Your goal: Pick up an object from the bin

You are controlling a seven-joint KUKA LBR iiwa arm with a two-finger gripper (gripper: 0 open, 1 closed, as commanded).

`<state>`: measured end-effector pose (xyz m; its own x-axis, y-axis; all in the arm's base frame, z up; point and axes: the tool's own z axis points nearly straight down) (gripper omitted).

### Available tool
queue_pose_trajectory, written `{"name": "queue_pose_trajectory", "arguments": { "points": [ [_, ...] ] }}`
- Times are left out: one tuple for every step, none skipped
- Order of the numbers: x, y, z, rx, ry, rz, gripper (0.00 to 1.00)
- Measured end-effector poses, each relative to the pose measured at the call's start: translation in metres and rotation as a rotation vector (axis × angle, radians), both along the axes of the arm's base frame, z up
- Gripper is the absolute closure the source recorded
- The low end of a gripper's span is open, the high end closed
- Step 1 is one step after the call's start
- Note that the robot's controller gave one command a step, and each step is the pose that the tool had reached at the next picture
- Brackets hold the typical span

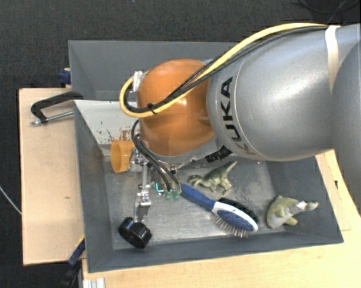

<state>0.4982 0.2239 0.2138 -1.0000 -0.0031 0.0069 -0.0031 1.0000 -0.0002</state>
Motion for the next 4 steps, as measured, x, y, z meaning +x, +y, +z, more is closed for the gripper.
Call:
{"name": "queue_pose_trajectory", "arguments": {
  "points": [
    [-0.002,-0.028,-0.143,0.004,-0.011,0.234,0.0],
    [0.0,-0.026,-0.14,0.006,-0.016,0.234,1.0],
    [-0.003,-0.027,-0.142,0.004,-0.009,0.234,0.0],
    [0.002,-0.002,-0.018,0.006,-0.021,0.346,0.0]
  ]
}}
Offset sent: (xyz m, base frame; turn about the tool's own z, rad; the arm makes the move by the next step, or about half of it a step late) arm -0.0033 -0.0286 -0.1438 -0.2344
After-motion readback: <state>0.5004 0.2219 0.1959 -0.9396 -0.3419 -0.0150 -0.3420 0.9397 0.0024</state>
